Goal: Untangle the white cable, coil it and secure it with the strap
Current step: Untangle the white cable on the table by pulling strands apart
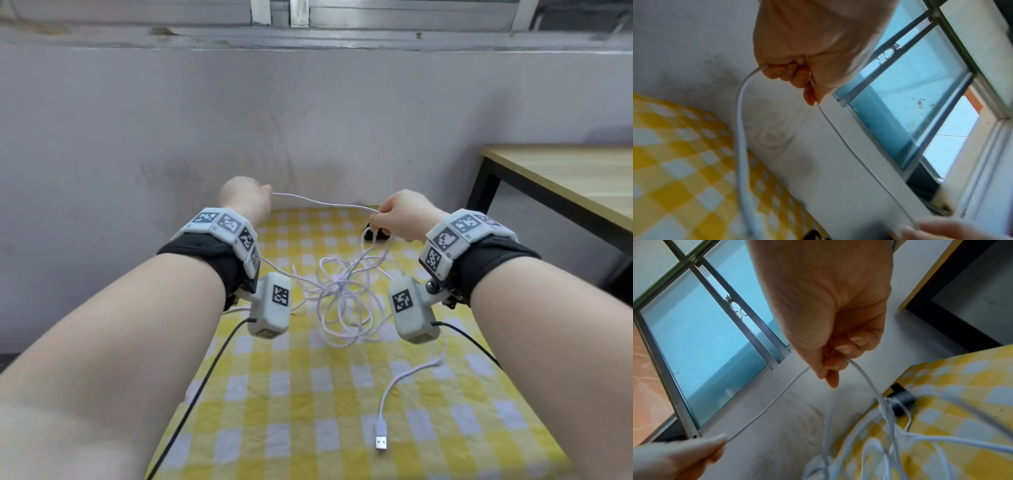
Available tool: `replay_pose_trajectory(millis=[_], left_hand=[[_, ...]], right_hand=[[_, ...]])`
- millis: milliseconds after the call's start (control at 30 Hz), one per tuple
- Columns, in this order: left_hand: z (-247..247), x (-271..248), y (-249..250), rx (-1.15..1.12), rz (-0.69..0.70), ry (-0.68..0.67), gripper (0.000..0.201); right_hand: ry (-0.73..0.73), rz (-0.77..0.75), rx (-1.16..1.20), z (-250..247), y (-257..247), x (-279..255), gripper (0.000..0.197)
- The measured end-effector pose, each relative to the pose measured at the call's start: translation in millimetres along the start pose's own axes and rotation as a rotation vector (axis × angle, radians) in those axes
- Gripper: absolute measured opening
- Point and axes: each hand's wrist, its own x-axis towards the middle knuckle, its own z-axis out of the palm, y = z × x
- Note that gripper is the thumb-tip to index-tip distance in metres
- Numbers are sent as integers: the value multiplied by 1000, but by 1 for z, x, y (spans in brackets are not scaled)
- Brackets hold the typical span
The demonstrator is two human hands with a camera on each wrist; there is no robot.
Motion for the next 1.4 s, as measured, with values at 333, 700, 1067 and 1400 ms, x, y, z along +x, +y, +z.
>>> replay_pose_trajectory(millis=[333, 700, 1067, 1400], left_hand=[[13, -20, 23, -161, 207, -220, 45], [13, -17, 25, 43, 260, -103, 31], [6, -9, -25, 457, -40, -139, 29], [31, -35, 47, 8, 381, -297, 27]], right_hand=[[-12, -61, 21, 8, -18, -2, 31], [11, -32, 19, 10, -16, -3, 14], [21, 12, -68, 17, -11, 0, 16], [-7, -115, 7, 20, -25, 1, 24]])
